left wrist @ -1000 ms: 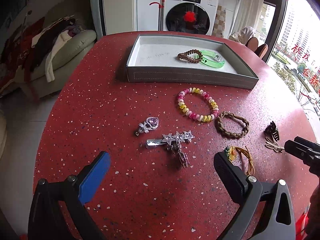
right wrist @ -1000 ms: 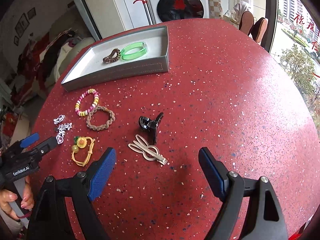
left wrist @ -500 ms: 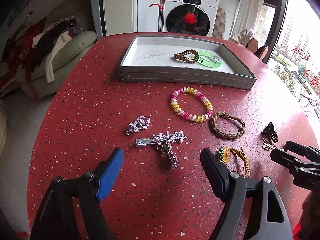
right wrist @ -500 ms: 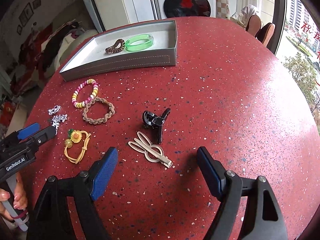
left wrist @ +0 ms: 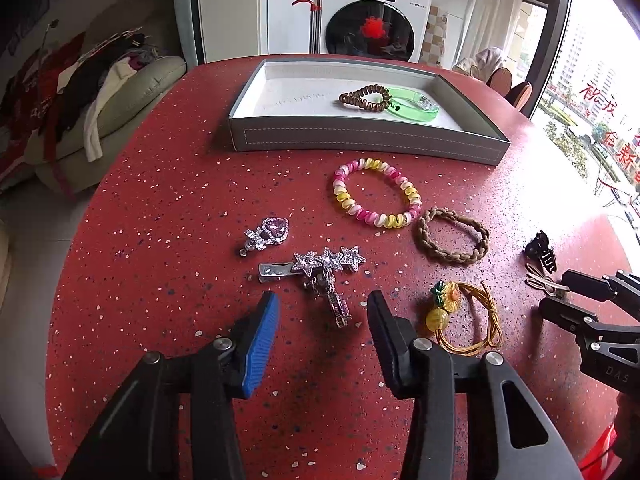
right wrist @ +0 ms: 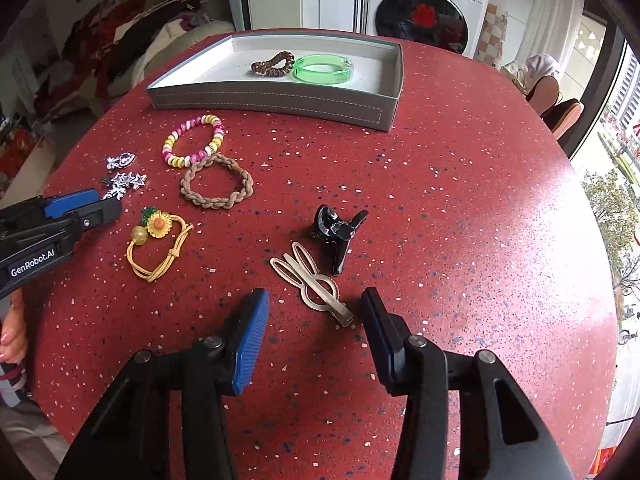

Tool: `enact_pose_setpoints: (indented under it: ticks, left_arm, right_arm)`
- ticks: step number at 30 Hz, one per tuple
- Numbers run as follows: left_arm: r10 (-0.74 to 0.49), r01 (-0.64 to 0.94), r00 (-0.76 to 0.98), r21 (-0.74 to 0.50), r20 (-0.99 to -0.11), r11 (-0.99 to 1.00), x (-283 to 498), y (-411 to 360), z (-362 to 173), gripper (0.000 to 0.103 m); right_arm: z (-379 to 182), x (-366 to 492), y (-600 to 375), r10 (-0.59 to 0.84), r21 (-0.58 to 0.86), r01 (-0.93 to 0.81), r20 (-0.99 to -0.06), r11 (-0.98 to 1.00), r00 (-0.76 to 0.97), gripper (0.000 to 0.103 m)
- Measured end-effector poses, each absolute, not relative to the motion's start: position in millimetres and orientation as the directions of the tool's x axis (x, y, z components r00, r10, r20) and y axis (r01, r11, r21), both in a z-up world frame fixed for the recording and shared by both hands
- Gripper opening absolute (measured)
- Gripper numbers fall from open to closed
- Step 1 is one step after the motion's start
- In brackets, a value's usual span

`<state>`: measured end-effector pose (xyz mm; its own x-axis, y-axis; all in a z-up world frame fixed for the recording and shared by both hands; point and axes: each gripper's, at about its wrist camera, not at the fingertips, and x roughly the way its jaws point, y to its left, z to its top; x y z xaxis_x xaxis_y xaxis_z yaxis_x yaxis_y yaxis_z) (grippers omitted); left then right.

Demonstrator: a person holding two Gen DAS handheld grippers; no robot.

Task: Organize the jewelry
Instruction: 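Grasp small silver charm with left tool while right tool grasps beige bunny clip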

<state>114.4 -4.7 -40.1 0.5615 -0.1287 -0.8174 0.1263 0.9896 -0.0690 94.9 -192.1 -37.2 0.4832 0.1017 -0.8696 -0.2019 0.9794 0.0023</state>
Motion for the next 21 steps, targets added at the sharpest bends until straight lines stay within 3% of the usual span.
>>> enact_pose_setpoints:
  ticks: [3, 5, 7, 21]
  left_arm:
    - [-0.137, 0.134, 0.559, -0.074, -0.818, 0.988, 113, -3, -41, 0.055]
    - [-0.148, 0.147, 0.563, -0.078, -0.813, 0.986, 112, -2, -41, 0.034]
    - [-0.166, 0.157, 0.556, -0.093, -0.814, 0.983, 111, 0, -41, 0.028]
    - [-0.25, 0.205, 0.58, -0.158, -0.775, 0.966, 97, 14, -24, 0.027]
  right_arm:
    - [-37, 95, -189, 0.111, 0.006, -0.216, -0.872, 0.976, 0.477, 0.04]
    - [-36, 94, -188, 0.114, 0.007, -0.222, -0.873, 0.975, 0.474, 0.027]
    - [-35, 93, -186, 0.117, 0.012, -0.221, -0.874, 0.975, 0.471, 0.009]
    - [-23, 80, -197, 0.213, 0.152, -0.163, -0.848, 0.975, 0.485, 0.009]
